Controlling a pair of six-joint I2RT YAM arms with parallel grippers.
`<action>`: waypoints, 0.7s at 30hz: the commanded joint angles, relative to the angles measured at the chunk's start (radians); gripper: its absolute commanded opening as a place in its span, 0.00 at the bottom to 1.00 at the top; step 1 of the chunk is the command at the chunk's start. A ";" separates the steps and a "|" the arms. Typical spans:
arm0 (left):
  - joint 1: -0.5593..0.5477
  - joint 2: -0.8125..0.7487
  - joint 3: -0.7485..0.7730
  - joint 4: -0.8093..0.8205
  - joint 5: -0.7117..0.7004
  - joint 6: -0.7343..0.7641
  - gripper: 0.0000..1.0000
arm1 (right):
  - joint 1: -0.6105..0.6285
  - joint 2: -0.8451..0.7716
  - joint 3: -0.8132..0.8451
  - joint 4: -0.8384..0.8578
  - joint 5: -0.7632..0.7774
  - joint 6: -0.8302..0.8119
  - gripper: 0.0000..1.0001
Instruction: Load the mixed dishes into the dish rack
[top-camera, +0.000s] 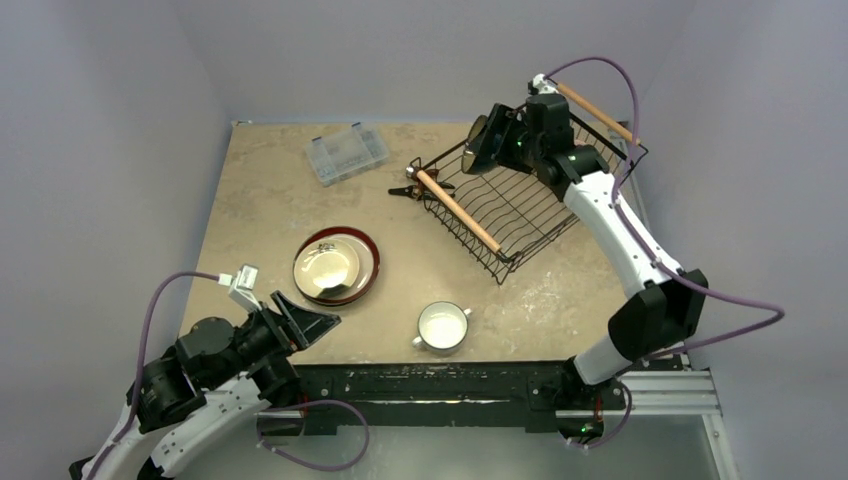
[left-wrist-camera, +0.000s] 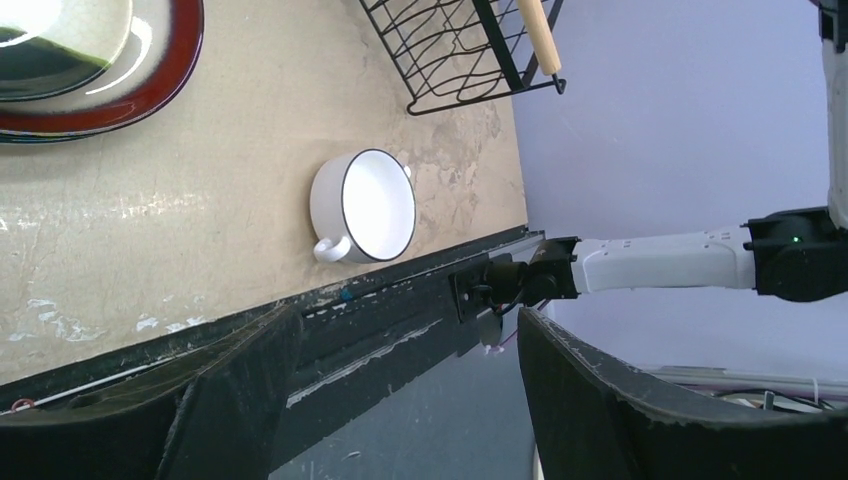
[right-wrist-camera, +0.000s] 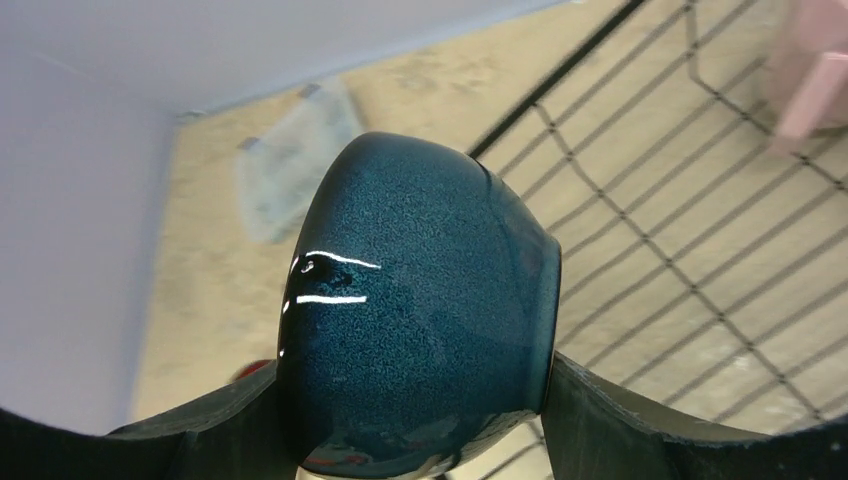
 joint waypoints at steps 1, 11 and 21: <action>-0.001 -0.012 0.030 -0.009 -0.008 -0.009 0.78 | 0.004 0.052 0.123 -0.033 0.257 -0.181 0.00; -0.001 -0.017 0.017 -0.026 -0.028 -0.007 0.80 | 0.001 0.250 0.169 -0.021 0.524 -0.340 0.00; -0.001 0.026 0.021 0.001 -0.016 0.006 0.80 | 0.003 0.439 0.254 0.004 0.598 -0.390 0.00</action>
